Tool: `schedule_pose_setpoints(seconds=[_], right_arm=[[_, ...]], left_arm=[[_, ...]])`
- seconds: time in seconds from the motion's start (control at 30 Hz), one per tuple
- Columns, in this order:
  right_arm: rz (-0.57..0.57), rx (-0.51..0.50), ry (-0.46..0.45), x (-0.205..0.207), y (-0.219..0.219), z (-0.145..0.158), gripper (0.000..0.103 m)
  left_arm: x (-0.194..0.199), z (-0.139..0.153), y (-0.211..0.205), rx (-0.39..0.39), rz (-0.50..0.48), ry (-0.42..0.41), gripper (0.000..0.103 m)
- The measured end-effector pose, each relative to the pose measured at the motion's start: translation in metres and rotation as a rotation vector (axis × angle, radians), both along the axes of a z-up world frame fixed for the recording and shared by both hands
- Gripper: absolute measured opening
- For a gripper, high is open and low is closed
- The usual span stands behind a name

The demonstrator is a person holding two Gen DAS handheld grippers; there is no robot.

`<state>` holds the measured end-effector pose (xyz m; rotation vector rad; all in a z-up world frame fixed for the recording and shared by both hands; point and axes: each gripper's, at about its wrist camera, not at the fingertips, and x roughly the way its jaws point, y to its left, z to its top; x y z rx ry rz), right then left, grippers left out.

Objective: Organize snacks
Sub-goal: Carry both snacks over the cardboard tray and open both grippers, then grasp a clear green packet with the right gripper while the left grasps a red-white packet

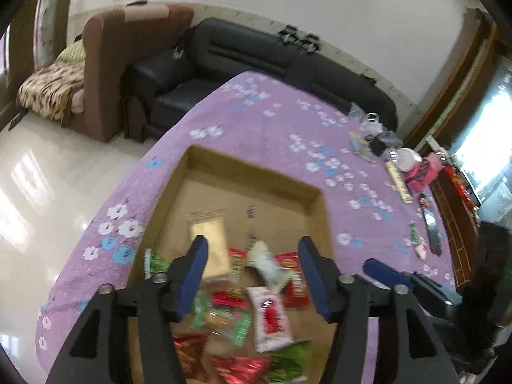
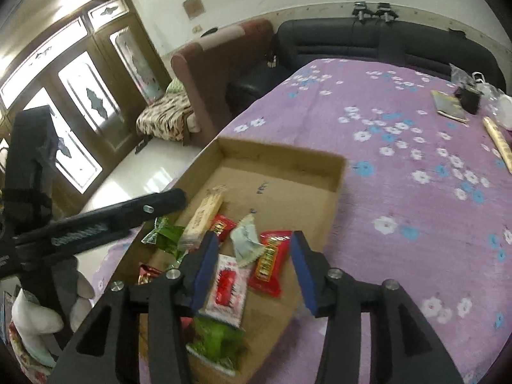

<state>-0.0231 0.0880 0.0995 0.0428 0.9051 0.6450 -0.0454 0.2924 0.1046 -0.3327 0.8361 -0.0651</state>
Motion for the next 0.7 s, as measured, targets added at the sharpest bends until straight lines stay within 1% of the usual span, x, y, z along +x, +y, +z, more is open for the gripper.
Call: schedule_pose_setpoints(seconds=[0.1,0.2,0.27,0.33,0.43,0.6,0.7], right_arm=[[-0.041,0.002,0.004,-0.005,-0.030,-0.003,0.047],[-0.090,-0.007,0.013,-0.009,-0.063,-0.009,0.047],[-0.131,-0.010,0.024,-0.011,-0.090,-0.015,0.047],[-0.183,-0.025,0.033,-0.010,-0.119,-0.021,0.047],[-0.272,-0.051,0.055,-0.006,-0.168,-0.028,0.047],[-0.457,-0.065,0.048,0.010,-0.253,-0.030,0.047],[-0.572,-0.078,0.031,0.032,-0.297,-0.029,0.047]], left_arm=[[-0.008,0.014,-0.022,-0.013,-0.049,-0.032,0.074],[-0.012,0.022,-0.049,-0.016,-0.112,-0.039,0.078],[-0.015,0.026,-0.070,-0.004,-0.166,-0.036,0.079],[-0.018,0.027,-0.093,0.033,-0.221,-0.033,0.079],[-0.024,0.028,-0.119,0.075,-0.281,-0.029,0.079],[-0.034,0.029,-0.146,0.061,-0.337,-0.032,0.081],[-0.035,0.026,-0.157,0.058,-0.354,-0.023,0.082]])
